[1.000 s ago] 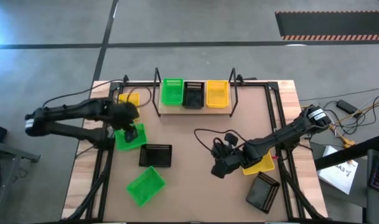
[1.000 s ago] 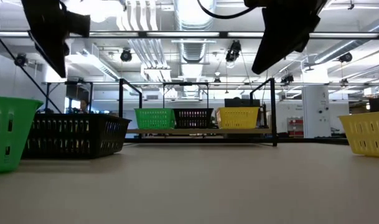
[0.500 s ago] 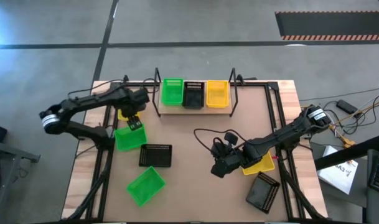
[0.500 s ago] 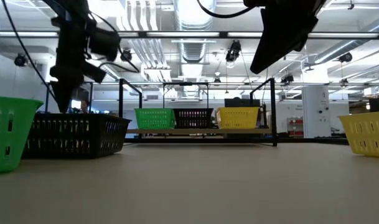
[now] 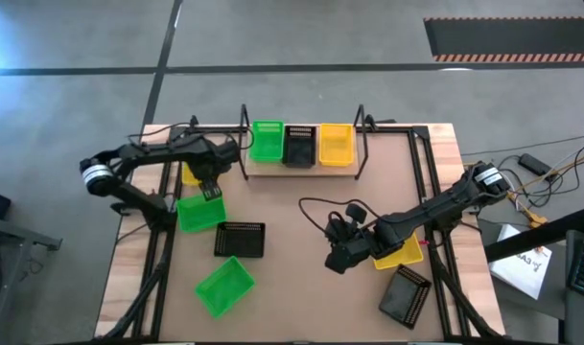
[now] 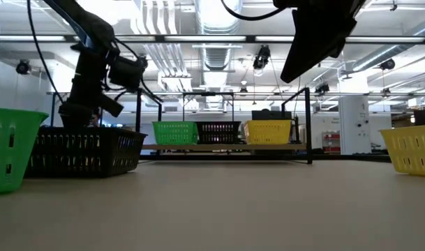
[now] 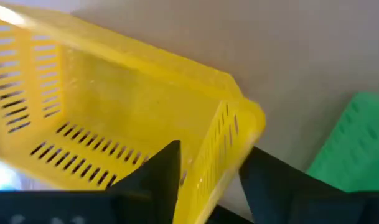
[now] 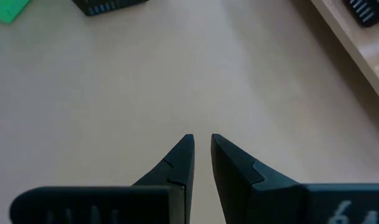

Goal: Stack baskets on shelf by color
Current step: Stack the left yellow basket on top of the yellow basket on the shelf

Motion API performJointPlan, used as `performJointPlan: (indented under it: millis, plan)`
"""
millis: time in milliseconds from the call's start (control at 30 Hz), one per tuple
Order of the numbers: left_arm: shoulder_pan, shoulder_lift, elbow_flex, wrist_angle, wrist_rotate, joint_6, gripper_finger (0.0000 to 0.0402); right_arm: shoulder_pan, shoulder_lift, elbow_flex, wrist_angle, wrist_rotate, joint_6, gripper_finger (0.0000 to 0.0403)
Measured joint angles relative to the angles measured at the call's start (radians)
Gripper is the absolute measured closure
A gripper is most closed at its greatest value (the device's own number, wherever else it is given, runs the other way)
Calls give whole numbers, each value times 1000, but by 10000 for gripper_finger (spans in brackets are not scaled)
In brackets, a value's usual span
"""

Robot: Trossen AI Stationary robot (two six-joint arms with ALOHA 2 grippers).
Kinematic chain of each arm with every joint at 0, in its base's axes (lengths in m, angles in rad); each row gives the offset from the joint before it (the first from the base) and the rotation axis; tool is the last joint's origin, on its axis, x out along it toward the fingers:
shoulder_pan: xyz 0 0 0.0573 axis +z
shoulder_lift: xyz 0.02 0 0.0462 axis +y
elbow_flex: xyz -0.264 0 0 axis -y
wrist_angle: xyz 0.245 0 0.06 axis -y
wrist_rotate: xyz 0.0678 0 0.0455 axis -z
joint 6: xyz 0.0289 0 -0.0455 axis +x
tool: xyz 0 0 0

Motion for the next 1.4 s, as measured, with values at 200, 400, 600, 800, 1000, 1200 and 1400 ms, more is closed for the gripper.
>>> performJointPlan:
  millis: [200, 400, 600, 800, 1000, 1200, 1400]
  plan:
    - [15, 17, -26, 40, -2, 24, 347, 0, 0, 0, 0, 0, 1, 355]
    - [15, -56, -10, 9, -1, 54, 396, 0, -3, 10, -1, 0, -8, 355]
    - [15, -167, 47, -128, -1, 84, 401, 0, -13, 16, -2, 23, -10, 355]
    - [15, -254, 179, -286, -3, 84, 401, 0, -35, 16, -2, 23, -10, 355]
    - [15, -277, 420, -415, -44, 74, 401, 0, -97, 16, -9, 23, -10, 355]
    - [13, -230, 712, -432, 26, 59, 401, 0, -183, 16, -23, 24, -30, 355]
    - [-52, -152, 948, -430, 231, 82, 401, -3, -285, 16, -65, 25, -27, 355]
